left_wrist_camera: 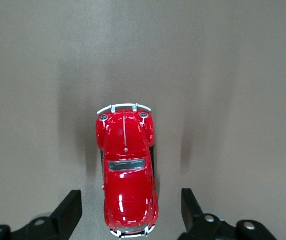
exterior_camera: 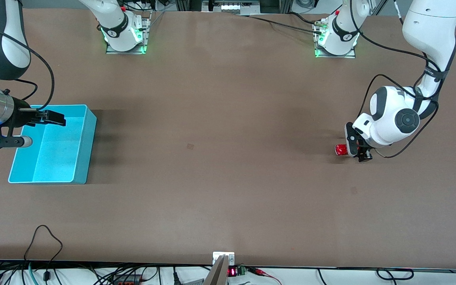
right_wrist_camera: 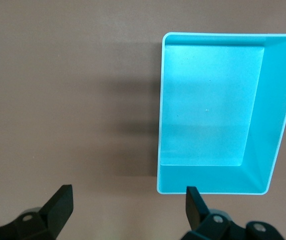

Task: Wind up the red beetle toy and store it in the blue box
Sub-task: 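Close the left gripper on the red car and press it down, then drag the car backward with the left gripper, then release it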

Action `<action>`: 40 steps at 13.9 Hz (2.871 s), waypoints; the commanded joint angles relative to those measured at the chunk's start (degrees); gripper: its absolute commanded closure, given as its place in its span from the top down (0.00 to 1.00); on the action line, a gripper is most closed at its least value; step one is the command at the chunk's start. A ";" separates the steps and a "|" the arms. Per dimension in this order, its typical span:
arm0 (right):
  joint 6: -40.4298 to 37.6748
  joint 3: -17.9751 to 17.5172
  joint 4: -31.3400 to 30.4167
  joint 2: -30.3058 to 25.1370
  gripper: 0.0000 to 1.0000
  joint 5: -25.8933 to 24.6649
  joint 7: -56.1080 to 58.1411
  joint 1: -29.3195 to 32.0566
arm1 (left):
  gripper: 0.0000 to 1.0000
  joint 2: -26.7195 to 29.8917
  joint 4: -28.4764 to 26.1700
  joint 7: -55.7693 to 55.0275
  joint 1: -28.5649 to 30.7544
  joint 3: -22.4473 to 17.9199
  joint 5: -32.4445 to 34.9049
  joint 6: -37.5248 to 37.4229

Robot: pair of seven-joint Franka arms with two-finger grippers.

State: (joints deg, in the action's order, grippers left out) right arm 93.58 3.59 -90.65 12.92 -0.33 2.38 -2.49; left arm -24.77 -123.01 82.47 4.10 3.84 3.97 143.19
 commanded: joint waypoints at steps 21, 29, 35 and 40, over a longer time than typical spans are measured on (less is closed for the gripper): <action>-0.41 -0.07 0.56 0.00 1.00 0.15 0.52 -0.15 | 0.33 -0.28 -0.65 4.01 0.12 0.99 0.51 1.04; -0.41 -0.07 0.56 0.00 1.00 0.24 0.52 -0.06 | 0.34 -1.60 -0.30 3.75 0.29 0.99 0.51 1.04; -0.41 -0.07 0.56 0.00 1.00 0.24 0.52 -0.06 | 0.33 -4.05 -0.21 11.89 9.24 0.99 0.86 1.04; -0.41 -0.07 0.56 0.00 1.00 0.33 0.43 -0.06 | 0.50 -5.29 1.81 24.30 16.90 0.90 0.86 0.78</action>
State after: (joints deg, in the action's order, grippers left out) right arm 93.58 3.56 -90.64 12.92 -0.32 2.43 -2.55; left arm -25.88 -122.30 103.11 18.95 4.42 3.97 143.45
